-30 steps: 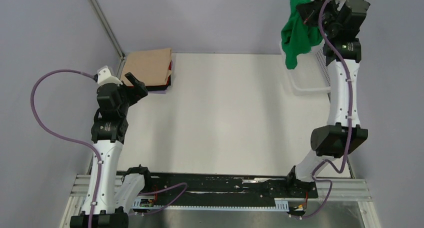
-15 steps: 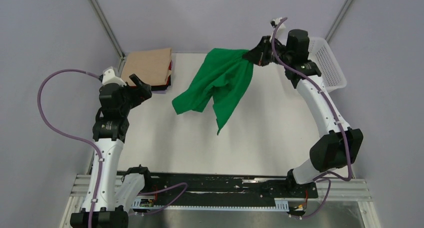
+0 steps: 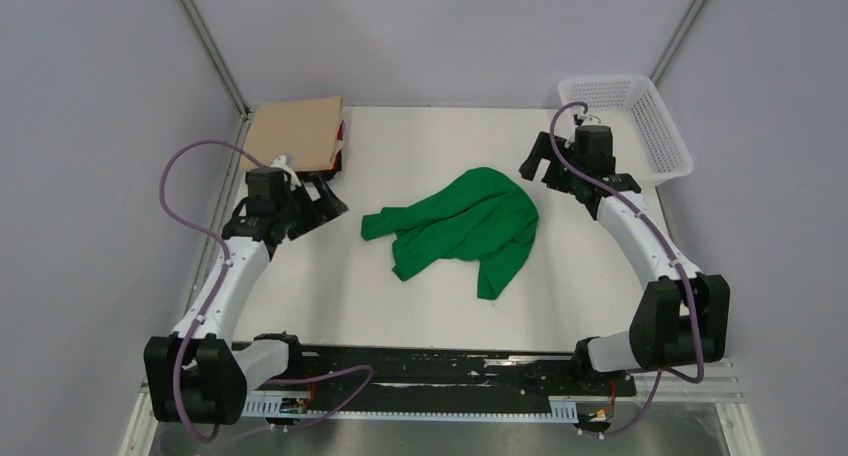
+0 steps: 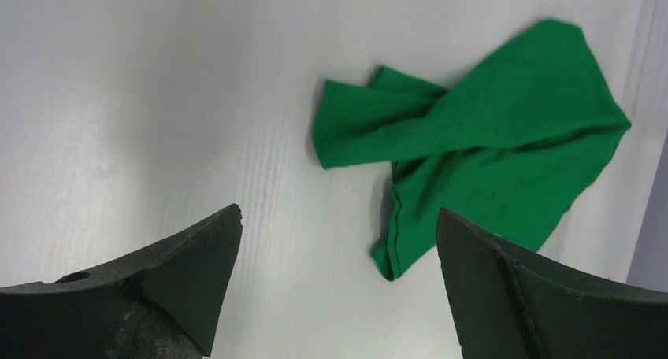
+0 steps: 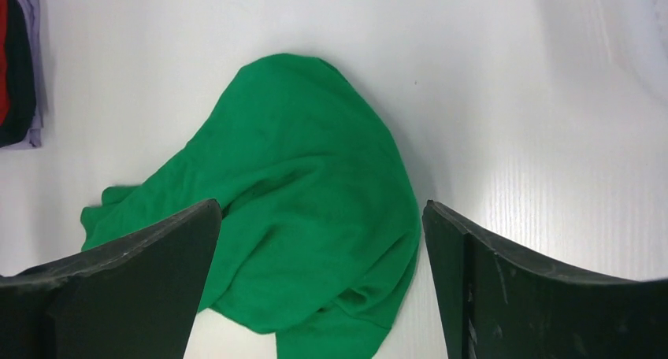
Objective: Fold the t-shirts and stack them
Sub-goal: Flatten out the tshirt
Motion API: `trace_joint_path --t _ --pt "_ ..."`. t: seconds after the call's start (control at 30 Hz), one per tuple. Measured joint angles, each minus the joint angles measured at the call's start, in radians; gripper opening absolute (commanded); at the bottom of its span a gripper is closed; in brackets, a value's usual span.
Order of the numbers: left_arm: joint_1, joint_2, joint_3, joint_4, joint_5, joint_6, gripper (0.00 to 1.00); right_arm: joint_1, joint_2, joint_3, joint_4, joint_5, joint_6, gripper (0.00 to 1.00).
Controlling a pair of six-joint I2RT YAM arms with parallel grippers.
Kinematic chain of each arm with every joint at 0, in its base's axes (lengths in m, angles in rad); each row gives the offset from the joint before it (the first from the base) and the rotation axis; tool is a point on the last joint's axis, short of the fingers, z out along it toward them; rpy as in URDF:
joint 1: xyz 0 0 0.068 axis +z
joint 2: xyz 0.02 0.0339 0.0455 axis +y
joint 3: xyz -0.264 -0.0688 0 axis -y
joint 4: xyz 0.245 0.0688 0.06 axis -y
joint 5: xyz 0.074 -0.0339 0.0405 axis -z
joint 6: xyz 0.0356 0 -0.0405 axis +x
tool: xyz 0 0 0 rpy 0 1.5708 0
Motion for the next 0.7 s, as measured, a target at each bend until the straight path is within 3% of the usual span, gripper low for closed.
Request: trace_joint_path --t 0.17,0.37,0.5,0.67,0.7 --pt "-0.212 0.068 -0.025 -0.012 0.034 0.012 1.0 0.027 -0.123 -0.124 -0.032 -0.005 0.06 1.0" --pt "-0.475 0.148 -0.06 0.019 0.055 0.032 0.97 0.146 -0.261 -0.327 -0.085 -0.006 0.161 1.0" --pt "-0.56 0.245 -0.089 0.043 0.049 0.034 0.8 0.258 -0.3 -0.449 -0.106 0.013 0.235 0.97" --pt "-0.594 0.391 -0.071 0.089 0.027 0.025 0.68 0.401 -0.294 -0.525 -0.113 0.09 0.311 0.89" --pt "-0.599 0.419 -0.062 0.1 0.028 0.018 0.61 0.417 -0.291 -0.532 -0.113 0.098 0.322 0.87"
